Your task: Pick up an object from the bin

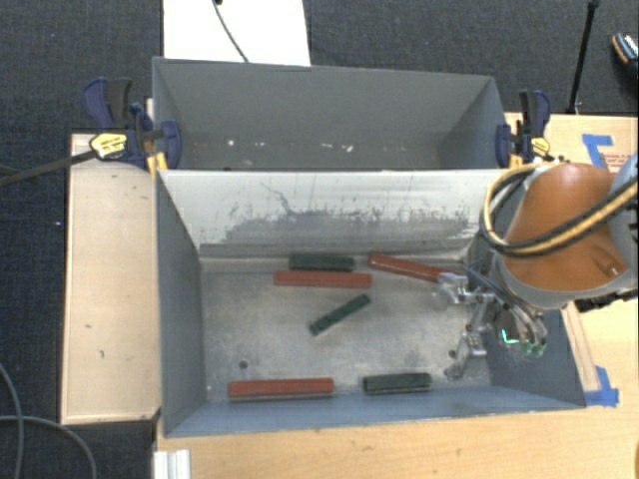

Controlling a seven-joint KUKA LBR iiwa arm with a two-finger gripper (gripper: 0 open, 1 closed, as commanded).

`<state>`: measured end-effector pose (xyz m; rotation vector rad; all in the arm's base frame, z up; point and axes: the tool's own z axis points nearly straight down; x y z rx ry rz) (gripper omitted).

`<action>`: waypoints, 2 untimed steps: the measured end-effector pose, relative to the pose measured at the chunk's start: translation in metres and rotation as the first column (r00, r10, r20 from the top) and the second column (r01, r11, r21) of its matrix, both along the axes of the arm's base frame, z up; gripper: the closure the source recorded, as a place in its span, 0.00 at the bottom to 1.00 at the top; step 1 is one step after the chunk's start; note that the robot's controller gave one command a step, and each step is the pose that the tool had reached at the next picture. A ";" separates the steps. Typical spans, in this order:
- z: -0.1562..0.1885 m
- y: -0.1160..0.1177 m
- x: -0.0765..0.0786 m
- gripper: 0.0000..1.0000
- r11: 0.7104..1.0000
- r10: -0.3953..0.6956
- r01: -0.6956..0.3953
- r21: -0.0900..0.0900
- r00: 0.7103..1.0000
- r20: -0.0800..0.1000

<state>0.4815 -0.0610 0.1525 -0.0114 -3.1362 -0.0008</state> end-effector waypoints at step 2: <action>-0.080 0.050 0.063 0.00 0.996 -0.086 0.086 0.001 0.996 0.013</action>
Offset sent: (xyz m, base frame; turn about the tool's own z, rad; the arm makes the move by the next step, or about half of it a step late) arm 0.0114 0.0554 -0.0825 0.0412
